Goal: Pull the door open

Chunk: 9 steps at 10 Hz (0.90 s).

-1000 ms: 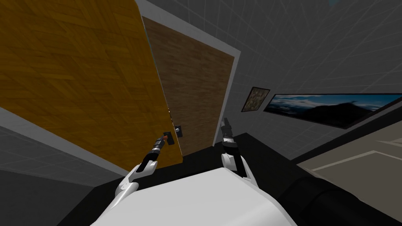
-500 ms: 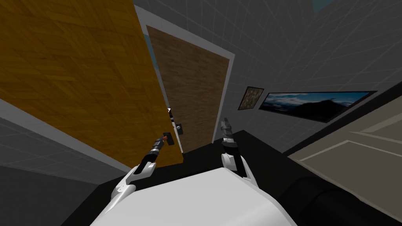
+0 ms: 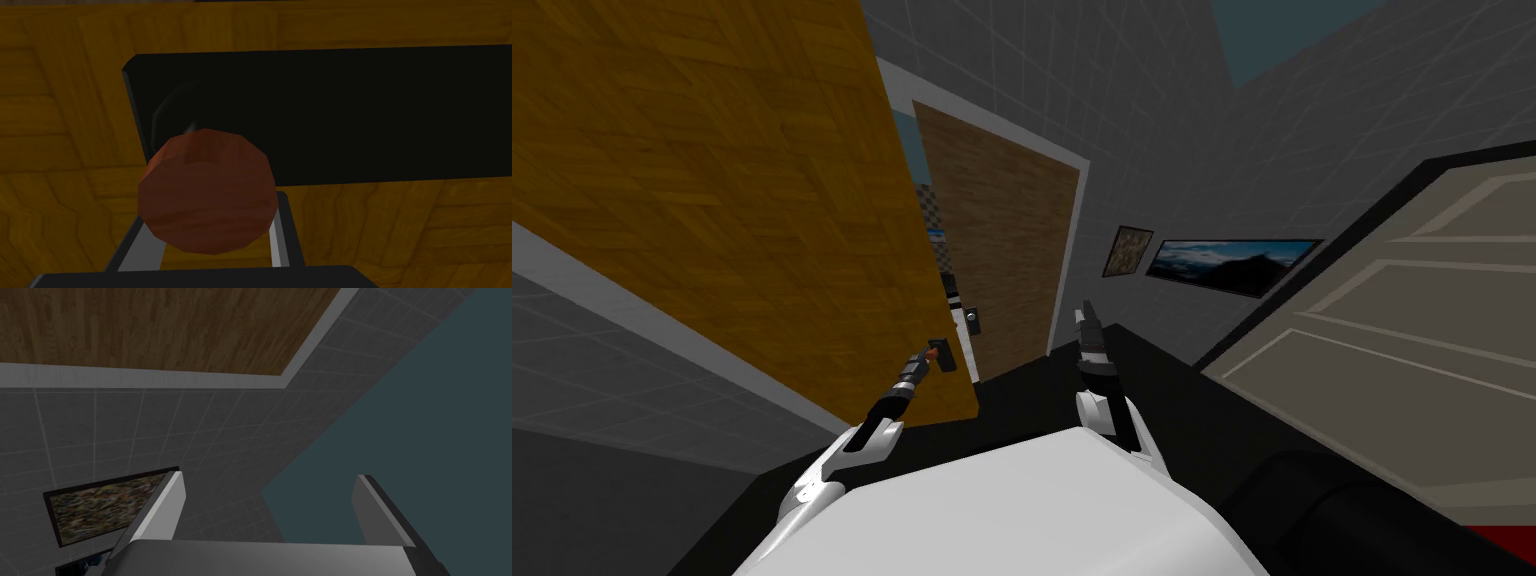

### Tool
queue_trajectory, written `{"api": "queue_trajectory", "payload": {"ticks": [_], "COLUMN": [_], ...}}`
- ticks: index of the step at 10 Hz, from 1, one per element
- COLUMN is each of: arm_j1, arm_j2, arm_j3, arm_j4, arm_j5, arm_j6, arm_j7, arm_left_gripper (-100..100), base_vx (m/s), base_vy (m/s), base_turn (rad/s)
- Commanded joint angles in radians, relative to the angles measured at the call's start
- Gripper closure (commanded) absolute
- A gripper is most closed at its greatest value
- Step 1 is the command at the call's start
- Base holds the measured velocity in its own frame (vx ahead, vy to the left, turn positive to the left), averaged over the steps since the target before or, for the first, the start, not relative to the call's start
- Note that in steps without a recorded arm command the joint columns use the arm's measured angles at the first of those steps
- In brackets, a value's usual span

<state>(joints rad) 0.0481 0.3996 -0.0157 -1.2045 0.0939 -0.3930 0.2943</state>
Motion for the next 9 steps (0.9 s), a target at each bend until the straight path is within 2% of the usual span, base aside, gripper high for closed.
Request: {"api": "queue_trajectory", "payload": {"ticks": [1,3,4,5,6,9], "arm_j1": [0.012,0.019,0.014,0.033,0.038,0.070], "arm_j2": [0.015,0.033,0.030,0.053,0.059,0.101], "arm_j3": [-0.029,-0.059,-0.042,-0.062,-0.067,-0.098], "arm_j4": [-0.021,-0.038,-0.023,-0.035,-0.038,-0.061], "arm_j5": [0.000,0.000,0.000,-0.001,-0.001,-0.001], "arm_j6": [-0.012,-0.023,-0.019,-0.039,-0.044,-0.080], "arm_j7": [0.023,0.045,0.034,0.056,0.061,0.098], "arm_left_gripper": [100,100,100,100,100,100], "base_vx": [-0.196,-0.156,-0.061,-0.144,-0.195,-0.204], "base_vy": [0.145,0.101,0.054,0.063,0.089,0.095], "base_turn": [-0.196,-0.147,-0.038,-0.131,-0.149,-0.127]}}
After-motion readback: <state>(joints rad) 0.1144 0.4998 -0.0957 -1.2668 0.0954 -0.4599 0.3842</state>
